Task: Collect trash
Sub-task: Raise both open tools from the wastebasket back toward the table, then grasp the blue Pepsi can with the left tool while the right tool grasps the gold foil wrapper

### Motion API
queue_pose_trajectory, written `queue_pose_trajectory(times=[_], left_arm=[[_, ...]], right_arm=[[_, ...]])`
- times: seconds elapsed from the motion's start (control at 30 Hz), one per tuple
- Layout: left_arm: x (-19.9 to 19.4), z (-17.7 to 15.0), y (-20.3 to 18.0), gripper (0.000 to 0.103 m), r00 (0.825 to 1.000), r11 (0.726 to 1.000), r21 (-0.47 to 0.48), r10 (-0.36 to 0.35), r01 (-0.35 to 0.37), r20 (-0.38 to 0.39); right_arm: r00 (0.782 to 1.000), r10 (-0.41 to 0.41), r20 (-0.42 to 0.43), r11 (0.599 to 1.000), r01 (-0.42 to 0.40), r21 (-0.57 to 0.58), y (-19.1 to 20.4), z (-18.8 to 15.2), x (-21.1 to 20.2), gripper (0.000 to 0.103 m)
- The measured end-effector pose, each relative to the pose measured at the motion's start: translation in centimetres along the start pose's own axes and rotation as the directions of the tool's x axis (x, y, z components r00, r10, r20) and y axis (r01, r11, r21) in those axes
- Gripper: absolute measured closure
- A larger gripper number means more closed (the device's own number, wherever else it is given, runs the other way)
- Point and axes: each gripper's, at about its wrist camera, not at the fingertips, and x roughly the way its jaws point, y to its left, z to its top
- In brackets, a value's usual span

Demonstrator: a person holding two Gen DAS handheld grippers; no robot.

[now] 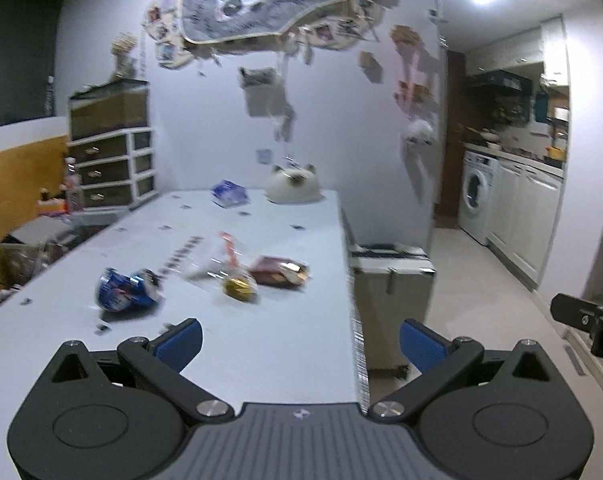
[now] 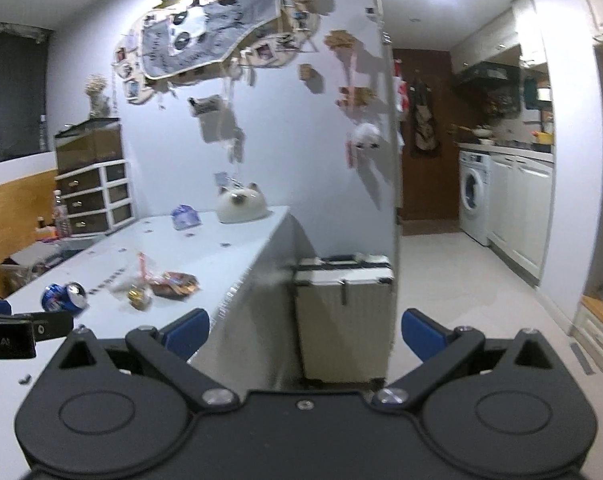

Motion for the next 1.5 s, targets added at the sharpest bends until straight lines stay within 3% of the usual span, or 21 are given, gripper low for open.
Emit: queue_pose_trajectory(times=[0.27, 0.5, 0.67, 0.87, 1.03, 1.13, 1.3, 1.37, 1.5], left_arm=[[1.8, 2.8, 7.0, 0.000, 0.995, 0.995, -0.028, 0.096, -0.095, 0.032], [4.5, 5.6, 13.9, 0.000, 0.977, 0.976, -0.062, 0.212, -0.210, 0.032], [7.5, 7.7, 18.1, 0.000, 0.971, 0.968, -0.093, 0.237, -0.235, 0.014], [13.8, 7.7, 22.1, 0.000, 0.970, 0.959, -0.152, 0.232, -0.240, -0.071], [19.4, 5.8, 23.5, 0.000, 0.970, 0.954, -0.204, 0.191, -0.219, -0.149], [22.0, 4.3, 23.7, 0.000, 0.965, 0.956, -0.193, 0.186, -0.221, -0.185], [24.5, 1.9, 24.4, 0.000, 0.963, 0.968, -0.164, 0.152, -0.191, -0.221], [25.2, 1.2, 24.7, 0.000, 0.963, 0.973, -0.145, 0.142, -0.178, -0.229], [26.4, 0.8, 25.2, 0.000, 0.962, 0.975, -0.132, 0.144, -0.178, -0.233]], right_arm=[[0.998, 0.065, 0.013, 0.998, -0.064, -0.022, 4.1, 2.8, 4.7, 0.000], [0.989, 0.144, 0.025, 0.989, -0.145, 0.013, 6.8, 5.6, 9.5, 0.000], [0.985, 0.171, 0.024, 0.985, -0.171, -0.010, 9.5, 7.9, 13.5, 0.000], [0.979, 0.204, -0.004, 0.977, -0.204, -0.054, 12.7, 9.3, 18.9, 0.000], [0.972, 0.230, -0.051, 0.971, -0.232, -0.058, 15.0, 8.5, 23.4, 0.000], [0.953, 0.285, -0.099, 0.956, -0.291, -0.043, 16.7, 7.1, 25.6, 0.000], [0.925, 0.344, -0.159, 0.932, -0.357, -0.058, 19.5, 4.3, 28.5, 0.001], [0.918, 0.347, -0.190, 0.928, -0.366, -0.076, 20.6, 3.2, 29.6, 0.009], [0.901, 0.352, -0.254, 0.919, -0.385, -0.091, 22.4, 1.2, 31.8, 0.011]])
